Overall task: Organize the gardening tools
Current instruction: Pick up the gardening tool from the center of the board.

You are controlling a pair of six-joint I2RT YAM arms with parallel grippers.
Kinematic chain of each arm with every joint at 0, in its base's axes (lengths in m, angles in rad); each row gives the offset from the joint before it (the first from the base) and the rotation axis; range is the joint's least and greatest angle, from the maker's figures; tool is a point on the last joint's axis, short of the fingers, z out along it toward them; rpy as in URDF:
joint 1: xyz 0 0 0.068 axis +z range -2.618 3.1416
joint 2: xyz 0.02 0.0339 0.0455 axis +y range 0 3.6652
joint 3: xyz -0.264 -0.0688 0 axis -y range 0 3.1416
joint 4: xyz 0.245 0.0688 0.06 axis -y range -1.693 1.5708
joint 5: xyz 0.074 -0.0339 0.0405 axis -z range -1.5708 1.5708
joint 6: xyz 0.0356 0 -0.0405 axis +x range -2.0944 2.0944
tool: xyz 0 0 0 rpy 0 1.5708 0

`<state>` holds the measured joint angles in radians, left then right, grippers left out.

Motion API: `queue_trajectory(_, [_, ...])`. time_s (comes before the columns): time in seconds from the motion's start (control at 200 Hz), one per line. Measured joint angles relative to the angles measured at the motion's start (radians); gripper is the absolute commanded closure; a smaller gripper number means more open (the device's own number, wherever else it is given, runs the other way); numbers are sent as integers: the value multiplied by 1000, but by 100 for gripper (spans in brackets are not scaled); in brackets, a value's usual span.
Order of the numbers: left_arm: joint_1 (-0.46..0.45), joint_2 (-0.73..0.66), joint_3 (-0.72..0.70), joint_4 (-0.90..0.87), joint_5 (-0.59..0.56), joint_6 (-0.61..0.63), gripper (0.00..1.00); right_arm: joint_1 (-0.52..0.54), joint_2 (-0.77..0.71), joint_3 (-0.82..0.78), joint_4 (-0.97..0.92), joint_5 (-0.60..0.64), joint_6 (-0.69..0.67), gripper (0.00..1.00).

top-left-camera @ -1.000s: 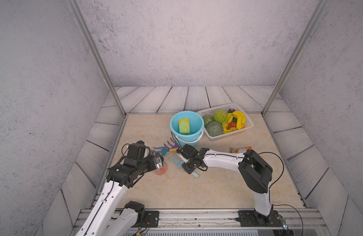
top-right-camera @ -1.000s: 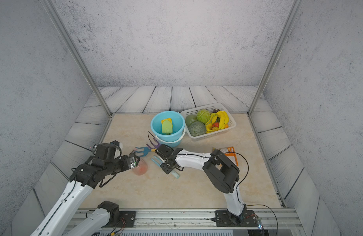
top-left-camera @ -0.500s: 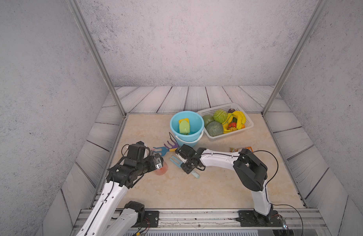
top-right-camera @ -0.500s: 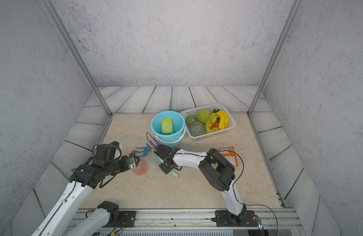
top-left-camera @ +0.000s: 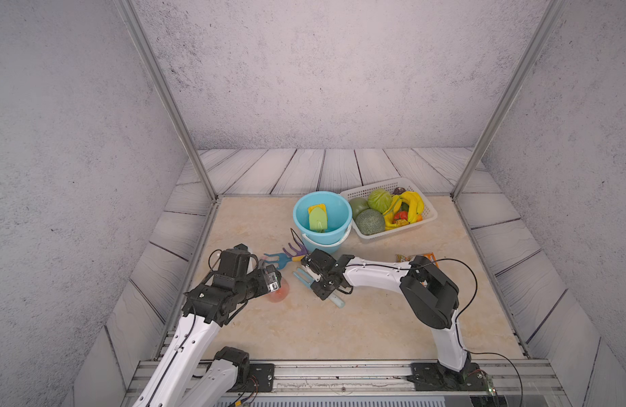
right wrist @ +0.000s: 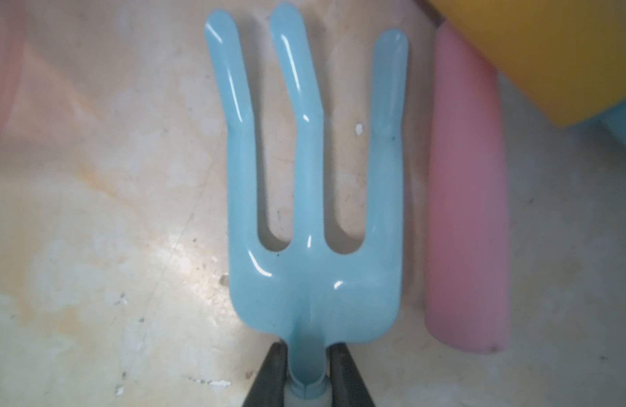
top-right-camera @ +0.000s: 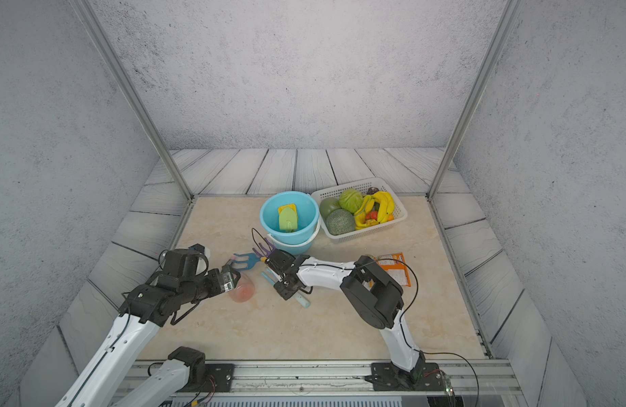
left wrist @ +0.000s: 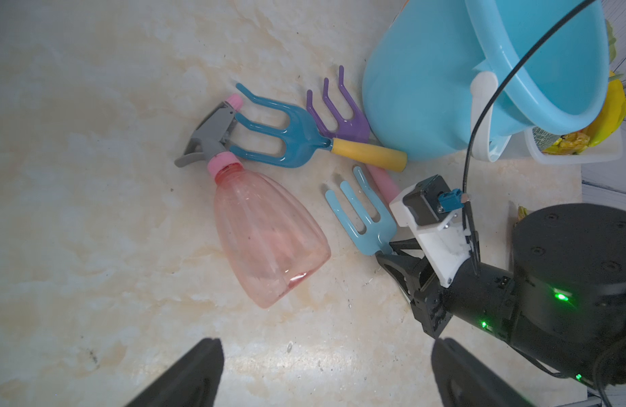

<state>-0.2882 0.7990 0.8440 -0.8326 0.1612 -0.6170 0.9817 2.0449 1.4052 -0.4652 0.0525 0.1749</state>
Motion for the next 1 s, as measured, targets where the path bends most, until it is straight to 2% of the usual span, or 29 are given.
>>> queue_trajectory(0.21, [0,0,0,-2,0,0,1,0,-90,-118,-3,1,5,84])
queue_trajectory(0.395, [1,18,14,-5,1,0,1,0,-245,-221,-35,7,7,84])
queue_trajectory(1.001, [0,114,59,14,54,7,2,0,-667,-335,-66,96,39,85])
